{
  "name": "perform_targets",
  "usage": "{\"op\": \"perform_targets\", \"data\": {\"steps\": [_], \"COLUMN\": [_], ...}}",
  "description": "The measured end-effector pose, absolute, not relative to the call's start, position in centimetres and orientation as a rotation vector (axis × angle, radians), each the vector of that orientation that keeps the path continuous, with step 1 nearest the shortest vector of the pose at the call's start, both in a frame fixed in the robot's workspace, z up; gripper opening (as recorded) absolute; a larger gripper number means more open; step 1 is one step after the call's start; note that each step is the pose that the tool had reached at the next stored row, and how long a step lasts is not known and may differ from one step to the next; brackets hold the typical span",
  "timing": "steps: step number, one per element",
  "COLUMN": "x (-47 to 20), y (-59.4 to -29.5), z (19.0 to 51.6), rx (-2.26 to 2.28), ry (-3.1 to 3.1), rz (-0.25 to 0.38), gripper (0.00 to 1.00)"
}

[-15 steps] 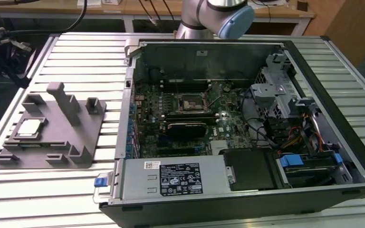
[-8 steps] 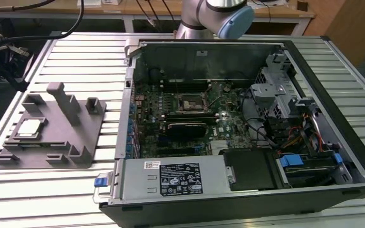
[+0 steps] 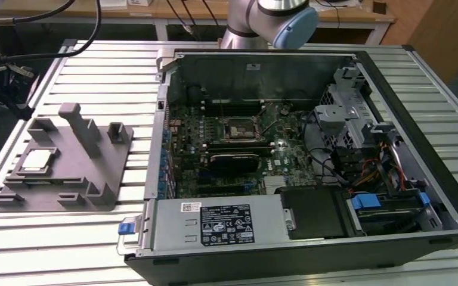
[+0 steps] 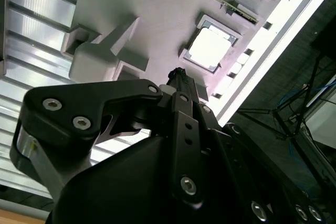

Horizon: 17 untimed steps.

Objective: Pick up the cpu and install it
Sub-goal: 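Reach for the cpu, then pick up the cpu and move it towards the insertion slot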

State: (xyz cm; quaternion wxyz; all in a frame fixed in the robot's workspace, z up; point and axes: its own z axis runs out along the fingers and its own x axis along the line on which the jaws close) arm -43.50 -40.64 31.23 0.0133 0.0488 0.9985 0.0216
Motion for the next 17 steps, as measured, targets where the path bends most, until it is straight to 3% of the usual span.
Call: {"op": "perform_targets", "data": {"steps": [17], "x": [-44.46], "y": [-40.66], "z": [30.23], "rx": [0.152], "ry": [3.11], "rz": [0.067], "gripper": [0.11]}}
